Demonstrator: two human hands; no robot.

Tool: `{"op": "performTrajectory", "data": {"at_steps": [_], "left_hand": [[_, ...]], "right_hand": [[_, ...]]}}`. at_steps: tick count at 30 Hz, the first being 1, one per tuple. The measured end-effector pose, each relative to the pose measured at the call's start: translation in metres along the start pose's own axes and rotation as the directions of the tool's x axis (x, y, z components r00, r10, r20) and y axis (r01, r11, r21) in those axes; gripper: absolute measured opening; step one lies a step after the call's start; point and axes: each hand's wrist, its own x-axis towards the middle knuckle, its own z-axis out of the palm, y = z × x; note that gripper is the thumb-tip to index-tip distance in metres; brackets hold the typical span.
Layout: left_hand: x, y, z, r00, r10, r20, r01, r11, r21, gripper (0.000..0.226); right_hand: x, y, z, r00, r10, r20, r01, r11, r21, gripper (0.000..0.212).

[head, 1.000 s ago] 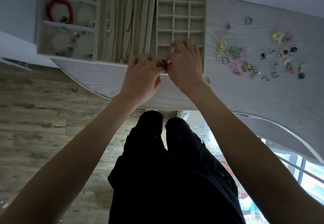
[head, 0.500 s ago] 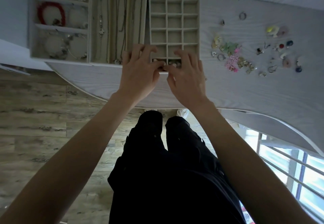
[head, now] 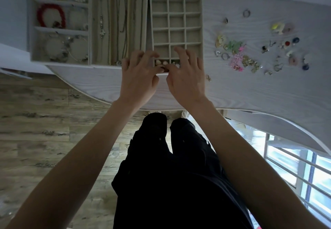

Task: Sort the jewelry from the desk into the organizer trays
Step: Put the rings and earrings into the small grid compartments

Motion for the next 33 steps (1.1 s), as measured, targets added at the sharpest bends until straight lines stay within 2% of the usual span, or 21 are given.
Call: {"op": "performTrajectory", "data": {"at_steps": [4,7,9,13,16,22,24,26,29,31,33], "left_hand": [[0.003,-0.001,-0.004,0.998,-0.035,-0.047,0.034,0.999,-0.019,0.024],[0.003,0.0,-0.005,1.0,-0.017,-0.013,0.017,1.0,-0.002,0.027],[0.002,0.001,-0.005,1.0,-0.013,0.004,0.013,1.0,0.01,0.03],[0.0,-0.004,-0.007,1.0,-0.02,0.02,0.019,0.999,0.036,0.028],[-0.002,-0.008,-0.008,1.0,-0.004,-0.001,0.004,0.999,0.053,0.025],[-0.001,-0.006,-0.005,0.999,0.028,0.028,-0.029,0.999,0.032,0.026],[0.0,-0.007,-0.004,0.999,0.012,0.039,-0.013,1.0,0.011,0.026],[0.0,-0.007,-0.003,0.999,0.003,0.037,-0.003,1.0,-0.002,0.027],[0.0,-0.007,-0.005,1.0,-0.024,-0.019,0.023,0.997,-0.072,0.023],[0.001,-0.006,-0.01,0.996,-0.059,-0.063,0.048,0.983,-0.175,0.017],[0.003,0.003,-0.02,0.991,-0.123,-0.043,0.103,0.945,-0.311,0.015]], "right_hand": [[-0.001,-0.001,0.002,1.0,0.003,-0.007,-0.004,0.999,-0.049,0.028],[-0.003,-0.002,0.004,1.0,0.004,0.028,-0.001,0.992,-0.128,0.024],[-0.002,-0.001,0.004,1.0,-0.009,0.001,0.01,0.99,-0.14,0.023],[-0.002,0.0,0.005,0.997,-0.061,-0.056,0.052,0.988,-0.144,0.029],[-0.003,0.004,0.007,0.995,-0.096,-0.038,0.088,0.98,-0.177,0.033],[0.004,0.009,0.005,0.991,-0.128,-0.025,0.12,0.971,-0.206,0.026],[0.004,0.009,0.007,0.995,-0.099,-0.007,0.097,0.987,-0.128,0.028],[0.004,0.01,0.007,1.0,-0.014,0.004,0.014,0.994,0.108,0.029],[0.003,0.014,0.0,0.993,0.121,-0.008,-0.102,0.863,0.495,0.032],[0.0,0.019,-0.011,0.983,0.18,-0.03,-0.131,0.81,0.572,0.031],[-0.009,0.028,-0.024,0.973,0.225,-0.056,-0.149,0.792,0.593,0.03]]}}
